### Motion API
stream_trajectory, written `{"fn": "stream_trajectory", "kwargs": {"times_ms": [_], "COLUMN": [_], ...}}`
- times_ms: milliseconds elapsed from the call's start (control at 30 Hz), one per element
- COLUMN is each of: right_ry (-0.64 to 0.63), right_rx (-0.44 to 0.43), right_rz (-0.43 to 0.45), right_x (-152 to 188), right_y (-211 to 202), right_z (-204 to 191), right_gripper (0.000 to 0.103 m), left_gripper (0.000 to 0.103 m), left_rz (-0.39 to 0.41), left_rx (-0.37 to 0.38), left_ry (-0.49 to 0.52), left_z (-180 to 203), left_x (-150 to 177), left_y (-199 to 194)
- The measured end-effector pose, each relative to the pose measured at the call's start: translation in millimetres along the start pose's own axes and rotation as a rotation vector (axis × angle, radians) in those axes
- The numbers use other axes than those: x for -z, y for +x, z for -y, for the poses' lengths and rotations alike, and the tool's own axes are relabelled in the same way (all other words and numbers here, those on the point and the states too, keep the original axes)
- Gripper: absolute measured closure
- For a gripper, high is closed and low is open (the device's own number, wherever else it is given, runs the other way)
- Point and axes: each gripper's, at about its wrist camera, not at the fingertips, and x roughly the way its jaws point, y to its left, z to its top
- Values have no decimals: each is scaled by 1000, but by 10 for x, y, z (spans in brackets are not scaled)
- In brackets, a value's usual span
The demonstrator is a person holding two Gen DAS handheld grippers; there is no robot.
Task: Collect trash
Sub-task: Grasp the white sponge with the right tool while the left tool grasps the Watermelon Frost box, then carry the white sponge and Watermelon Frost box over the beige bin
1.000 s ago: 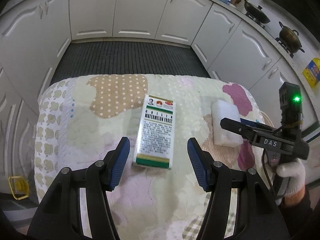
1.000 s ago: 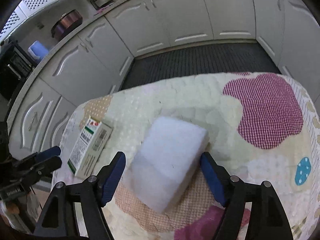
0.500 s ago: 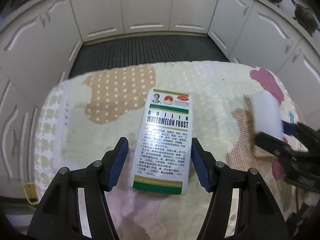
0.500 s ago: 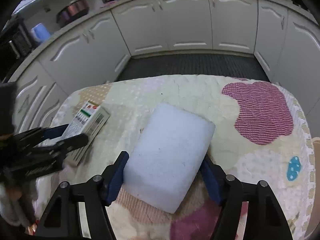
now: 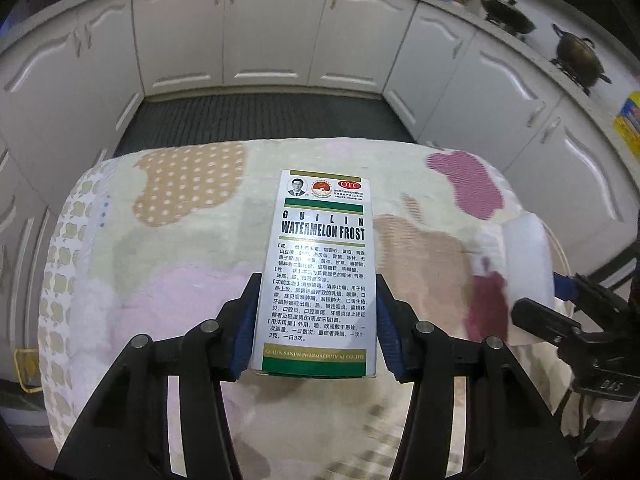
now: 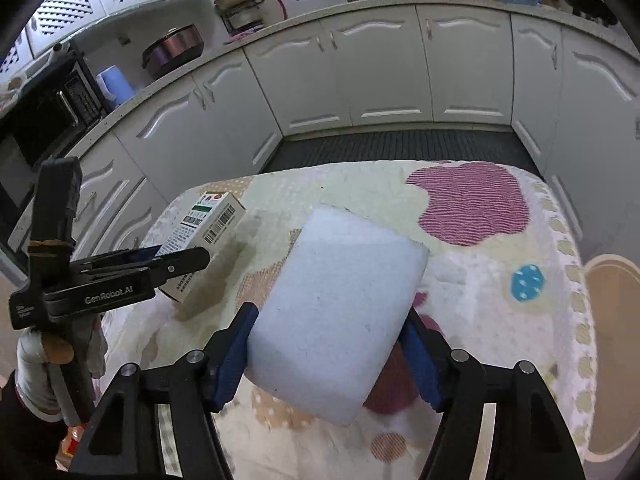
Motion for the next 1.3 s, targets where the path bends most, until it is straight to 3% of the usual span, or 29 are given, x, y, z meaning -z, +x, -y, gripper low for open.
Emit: {"fn": "stream_trajectory", "kwargs": {"times_ms": [533, 1300], "right_ry": [17, 207], "right_rx": [116, 333], "right_rz": [56, 69], "right_x": [286, 734], "right_y": [-621, -1306], "right_z": [414, 1852], "right_gripper": [35, 34], "left_gripper": [53, 53], "left_rz": [51, -13], "left_rx": [39, 202], "left_ry": [151, 310], "left_z": [1035, 2580], "left_x": [182, 48], "left_y": [-140, 322]}}
